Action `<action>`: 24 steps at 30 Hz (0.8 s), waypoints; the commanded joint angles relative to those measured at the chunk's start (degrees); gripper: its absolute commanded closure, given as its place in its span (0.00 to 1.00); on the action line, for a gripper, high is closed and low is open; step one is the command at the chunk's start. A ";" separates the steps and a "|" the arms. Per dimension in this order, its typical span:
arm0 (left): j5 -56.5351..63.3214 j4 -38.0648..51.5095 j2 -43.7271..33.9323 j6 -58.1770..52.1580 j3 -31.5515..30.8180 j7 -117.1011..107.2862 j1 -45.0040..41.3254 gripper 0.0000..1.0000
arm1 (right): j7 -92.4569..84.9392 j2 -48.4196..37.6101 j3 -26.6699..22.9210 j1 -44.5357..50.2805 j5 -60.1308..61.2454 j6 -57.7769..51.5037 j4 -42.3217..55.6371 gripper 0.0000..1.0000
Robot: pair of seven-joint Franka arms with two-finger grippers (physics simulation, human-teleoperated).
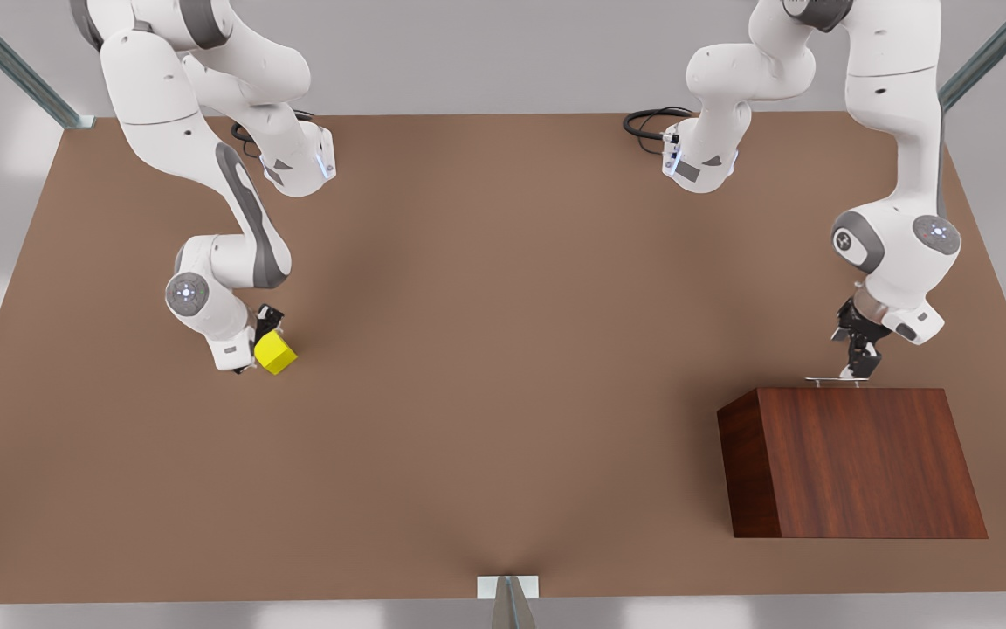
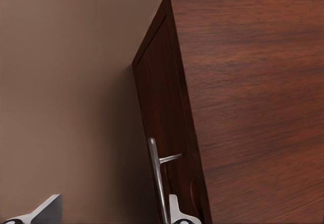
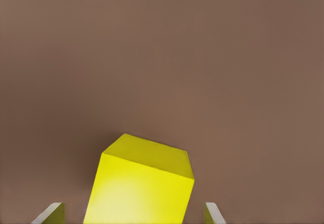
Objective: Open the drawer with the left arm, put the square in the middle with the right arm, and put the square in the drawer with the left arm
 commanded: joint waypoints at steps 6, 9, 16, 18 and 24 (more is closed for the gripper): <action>-4.35 0.09 2.79 2.14 0.00 0.00 -0.02 0.00 | -0.18 1.78 0.18 0.00 0.04 1.77 -0.35 0.00; -4.35 0.18 2.88 2.14 0.00 0.00 -0.02 0.00 | -0.18 2.74 0.17 -0.09 0.04 3.27 -0.44 0.00; -4.70 -0.17 2.79 0.12 0.00 0.00 -0.11 0.00 | -0.18 4.67 0.18 -0.09 0.57 5.11 -0.70 0.00; -4.70 -0.17 2.70 -0.50 0.00 -0.09 -0.11 0.00 | -0.09 5.20 0.18 -0.09 0.66 6.17 -0.70 0.08; -4.79 -1.75 1.12 -1.73 0.09 -0.18 -0.11 0.00 | 0.70 5.47 0.18 -0.09 0.92 6.34 -0.61 0.27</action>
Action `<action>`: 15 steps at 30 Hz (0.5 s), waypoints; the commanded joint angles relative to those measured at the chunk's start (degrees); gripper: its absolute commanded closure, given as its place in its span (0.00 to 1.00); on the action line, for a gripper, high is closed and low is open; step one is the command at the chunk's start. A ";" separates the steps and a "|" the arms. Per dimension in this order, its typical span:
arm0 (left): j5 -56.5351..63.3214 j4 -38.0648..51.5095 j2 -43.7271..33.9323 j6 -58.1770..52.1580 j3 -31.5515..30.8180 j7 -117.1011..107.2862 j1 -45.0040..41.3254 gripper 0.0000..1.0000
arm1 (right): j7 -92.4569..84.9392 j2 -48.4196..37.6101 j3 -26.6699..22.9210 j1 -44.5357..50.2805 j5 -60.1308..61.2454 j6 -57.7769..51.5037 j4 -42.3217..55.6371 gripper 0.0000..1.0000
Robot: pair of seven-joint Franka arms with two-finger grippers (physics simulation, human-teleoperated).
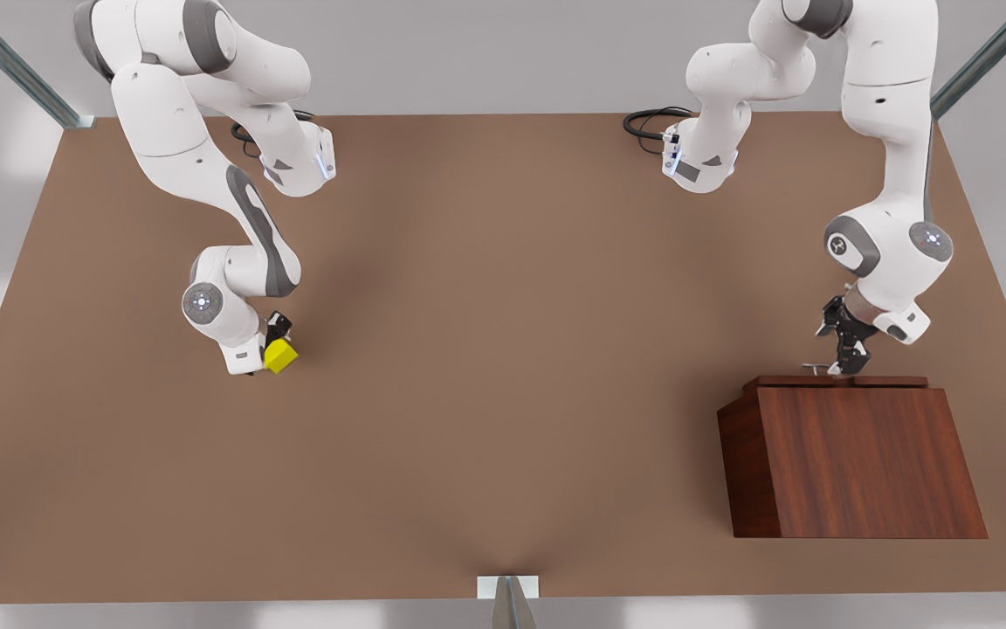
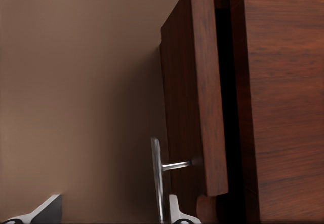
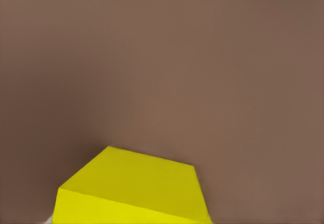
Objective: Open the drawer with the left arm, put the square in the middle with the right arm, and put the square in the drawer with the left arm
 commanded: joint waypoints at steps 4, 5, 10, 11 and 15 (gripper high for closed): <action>-0.11 -1.46 -1.18 0.01 0.01 -0.09 -0.02 0.00 | 0.14 -0.79 0.17 0.00 0.00 -0.18 0.00 0.29; -0.11 -1.73 -1.71 -0.08 0.09 -0.18 -0.02 0.00 | 0.14 -0.79 0.18 0.00 0.00 -0.26 0.00 0.29; -0.11 -2.69 -2.15 -0.17 1.15 -0.35 -0.02 0.00 | 0.14 -0.44 0.26 0.00 0.00 -0.09 0.00 0.31; -0.11 -3.39 -2.59 -0.17 1.24 -0.35 -0.02 0.00 | 0.14 -0.53 0.26 0.00 0.00 -0.09 0.00 0.31; -0.11 -4.27 -3.55 -0.26 1.67 -0.26 -0.02 0.00 | 0.14 -0.70 0.26 0.00 0.00 -0.35 0.18 0.34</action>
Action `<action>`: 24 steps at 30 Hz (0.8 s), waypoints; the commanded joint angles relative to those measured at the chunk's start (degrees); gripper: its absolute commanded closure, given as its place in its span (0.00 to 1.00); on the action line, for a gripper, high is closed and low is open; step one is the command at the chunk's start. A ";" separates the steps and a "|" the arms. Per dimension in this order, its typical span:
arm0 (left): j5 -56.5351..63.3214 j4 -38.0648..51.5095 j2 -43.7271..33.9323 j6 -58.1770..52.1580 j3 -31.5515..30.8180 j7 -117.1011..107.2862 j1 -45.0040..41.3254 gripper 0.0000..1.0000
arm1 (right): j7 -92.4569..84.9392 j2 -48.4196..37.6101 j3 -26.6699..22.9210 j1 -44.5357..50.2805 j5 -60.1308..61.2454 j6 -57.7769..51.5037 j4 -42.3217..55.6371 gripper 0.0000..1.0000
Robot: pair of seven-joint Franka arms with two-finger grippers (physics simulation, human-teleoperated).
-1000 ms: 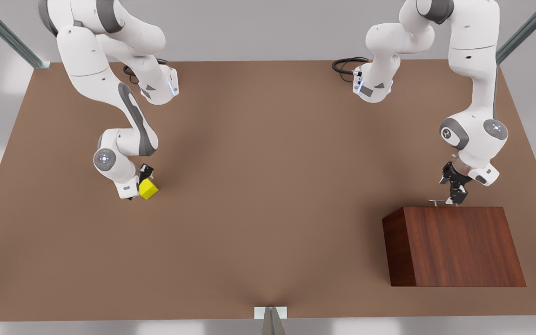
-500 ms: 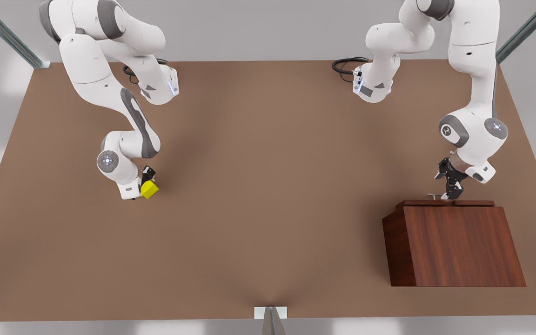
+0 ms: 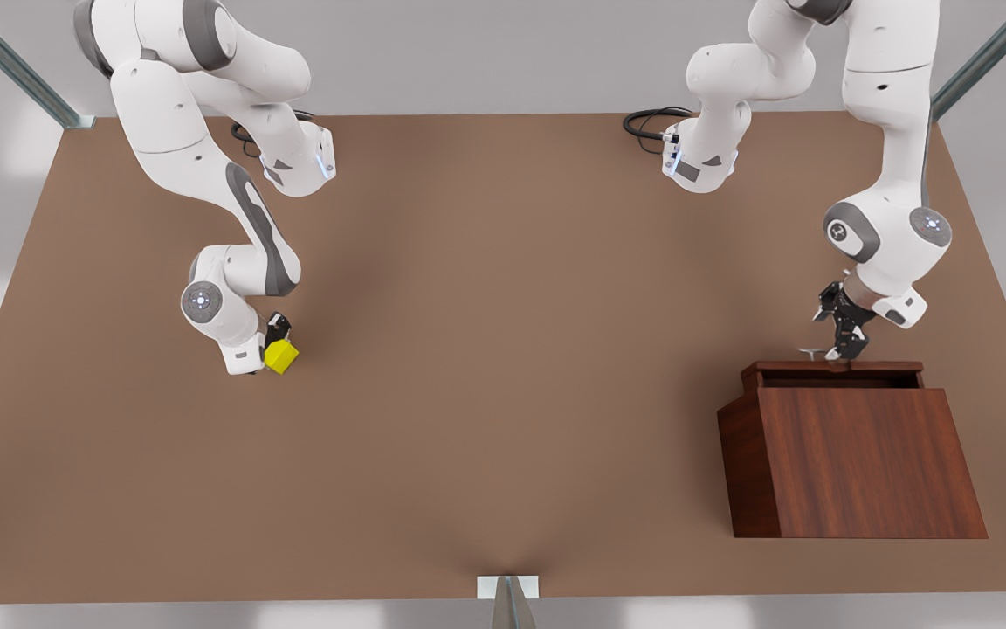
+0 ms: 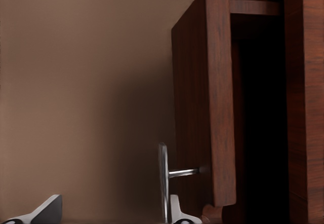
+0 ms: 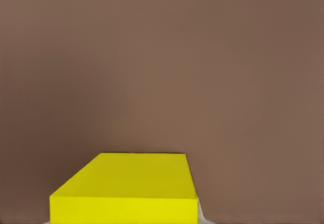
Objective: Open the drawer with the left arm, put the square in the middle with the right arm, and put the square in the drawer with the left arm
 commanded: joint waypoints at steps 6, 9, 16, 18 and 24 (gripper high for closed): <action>-0.02 -2.12 -2.04 -0.30 0.89 -0.04 0.05 0.00 | 6.09 -3.34 4.12 -0.09 -0.05 -4.88 0.97 0.33; -0.02 -3.35 -3.09 -0.30 1.41 -0.04 0.05 0.00 | 20.32 -3.88 13.08 0.00 0.04 -7.00 4.13 0.33; 0.06 -5.02 -5.82 -1.71 2.56 -0.04 -0.04 0.00 | 51.45 13.79 20.12 21.61 0.04 -7.43 32.68 0.33; 0.06 -6.42 -6.70 -2.06 2.56 0.05 -0.04 0.00 | 57.24 18.97 13.81 32.76 0.13 -7.35 40.06 0.33; 0.06 -7.57 -8.55 -2.50 3.52 0.05 -0.04 0.00 | 71.67 34.18 9.49 44.56 -0.40 -6.82 60.55 0.33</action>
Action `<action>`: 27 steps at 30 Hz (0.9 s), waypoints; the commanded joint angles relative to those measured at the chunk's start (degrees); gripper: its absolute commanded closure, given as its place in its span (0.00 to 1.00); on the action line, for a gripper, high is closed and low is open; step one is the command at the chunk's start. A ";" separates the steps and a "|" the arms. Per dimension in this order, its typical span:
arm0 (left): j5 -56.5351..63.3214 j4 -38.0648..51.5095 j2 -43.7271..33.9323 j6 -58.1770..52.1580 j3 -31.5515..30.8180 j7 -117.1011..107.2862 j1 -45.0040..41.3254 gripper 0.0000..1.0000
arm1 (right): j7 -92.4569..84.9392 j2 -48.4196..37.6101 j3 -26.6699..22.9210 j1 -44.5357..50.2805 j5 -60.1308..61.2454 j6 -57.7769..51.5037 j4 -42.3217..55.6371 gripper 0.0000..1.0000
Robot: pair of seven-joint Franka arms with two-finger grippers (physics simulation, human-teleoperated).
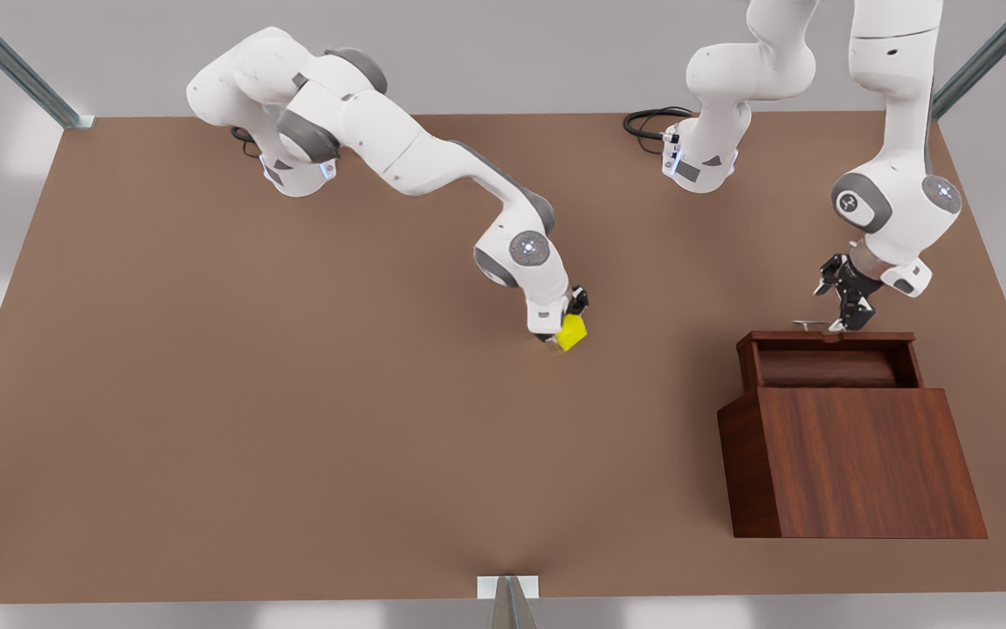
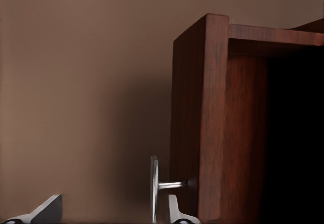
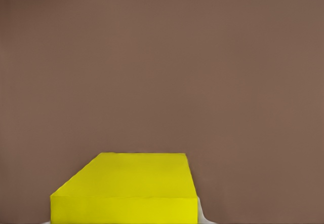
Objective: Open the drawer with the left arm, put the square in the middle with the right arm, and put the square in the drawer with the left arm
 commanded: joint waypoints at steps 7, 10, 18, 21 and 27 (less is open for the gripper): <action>12.02 1.18 -15.87 -17.03 5.44 2.89 -2.22 0.00 | 4.57 2.36 -1.95 2.08 -0.13 2.59 2.17 0.00; 11.32 20.77 -5.77 -30.48 5.26 27.93 -9.34 0.00 | 4.66 2.01 -1.95 1.90 -0.04 2.59 1.99 0.00; 8.77 60.16 17.27 -51.93 -2.21 53.52 -14.79 0.00 | 2.90 -28.56 -3.01 -6.79 1.37 -5.84 -18.91 0.00; 9.21 60.33 18.85 -51.58 -11.26 53.61 -14.80 0.00 | 2.47 -42.89 -3.10 -26.91 1.28 -33.96 -25.25 0.00; 10.44 59.81 24.39 -49.65 -24.89 75.93 -16.55 0.00 | -25.40 -53.27 -15.66 -42.22 -0.30 -47.15 -23.58 0.00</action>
